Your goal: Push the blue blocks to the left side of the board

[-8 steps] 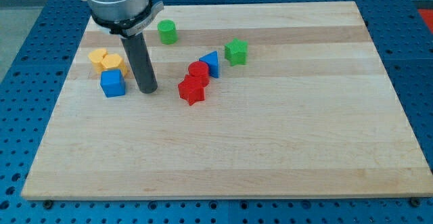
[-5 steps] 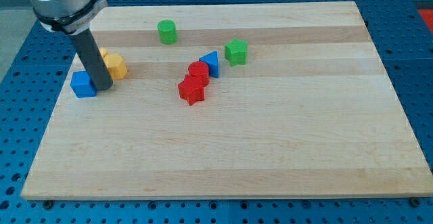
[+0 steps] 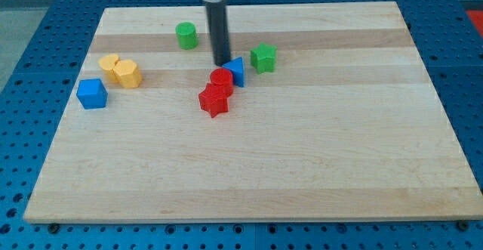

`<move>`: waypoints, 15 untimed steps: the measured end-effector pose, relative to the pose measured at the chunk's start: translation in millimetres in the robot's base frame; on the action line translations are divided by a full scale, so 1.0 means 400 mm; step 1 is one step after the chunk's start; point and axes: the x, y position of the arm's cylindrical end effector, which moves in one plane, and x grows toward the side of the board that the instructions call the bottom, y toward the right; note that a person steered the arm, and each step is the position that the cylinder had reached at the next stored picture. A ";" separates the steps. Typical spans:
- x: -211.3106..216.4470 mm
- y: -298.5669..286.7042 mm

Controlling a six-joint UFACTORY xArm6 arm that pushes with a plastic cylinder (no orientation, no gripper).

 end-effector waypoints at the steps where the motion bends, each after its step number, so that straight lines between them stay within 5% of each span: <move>1: 0.041 0.131; 3: 0.109 0.265; 6: 0.063 -0.128; 8: -0.007 -0.040; 9: -0.062 -0.114; 11: 0.092 -0.321; 15: 0.124 -0.200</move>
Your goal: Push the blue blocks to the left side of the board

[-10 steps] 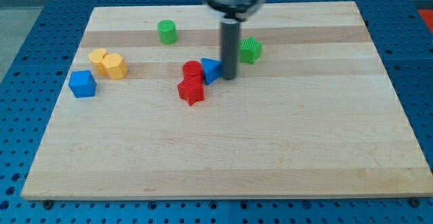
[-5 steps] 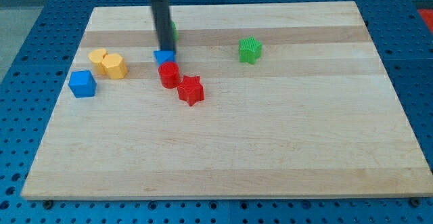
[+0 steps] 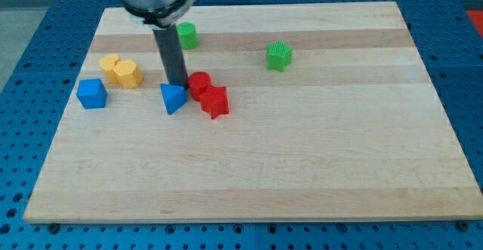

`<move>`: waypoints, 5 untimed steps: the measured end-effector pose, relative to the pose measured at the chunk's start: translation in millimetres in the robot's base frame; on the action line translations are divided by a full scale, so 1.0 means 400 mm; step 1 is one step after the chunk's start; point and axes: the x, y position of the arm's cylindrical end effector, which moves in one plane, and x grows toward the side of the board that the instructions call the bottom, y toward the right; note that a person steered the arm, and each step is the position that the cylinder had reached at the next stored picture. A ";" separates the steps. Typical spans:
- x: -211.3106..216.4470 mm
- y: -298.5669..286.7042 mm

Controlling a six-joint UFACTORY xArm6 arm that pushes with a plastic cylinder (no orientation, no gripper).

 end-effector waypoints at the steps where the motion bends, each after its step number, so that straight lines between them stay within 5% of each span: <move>1: 0.004 0.106; 2: 0.060 0.141; 5: 0.107 -0.110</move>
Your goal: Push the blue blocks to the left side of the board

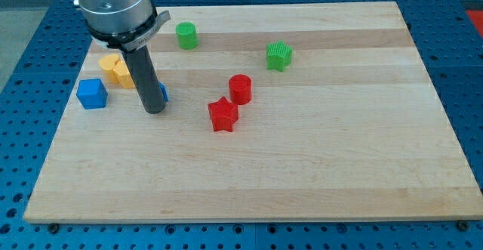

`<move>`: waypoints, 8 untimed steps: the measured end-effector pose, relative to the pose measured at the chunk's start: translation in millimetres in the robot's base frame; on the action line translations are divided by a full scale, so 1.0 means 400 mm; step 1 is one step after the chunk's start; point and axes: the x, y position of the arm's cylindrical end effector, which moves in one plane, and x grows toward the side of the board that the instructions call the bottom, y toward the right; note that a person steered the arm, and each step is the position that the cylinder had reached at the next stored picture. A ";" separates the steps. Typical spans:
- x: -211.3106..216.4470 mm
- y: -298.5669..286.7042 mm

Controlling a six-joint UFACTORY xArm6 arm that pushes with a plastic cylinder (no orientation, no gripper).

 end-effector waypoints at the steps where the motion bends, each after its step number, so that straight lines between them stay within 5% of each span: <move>1: 0.000 0.127; 2: -0.024 0.215; 5: -0.064 -0.058; 8: -0.064 -0.153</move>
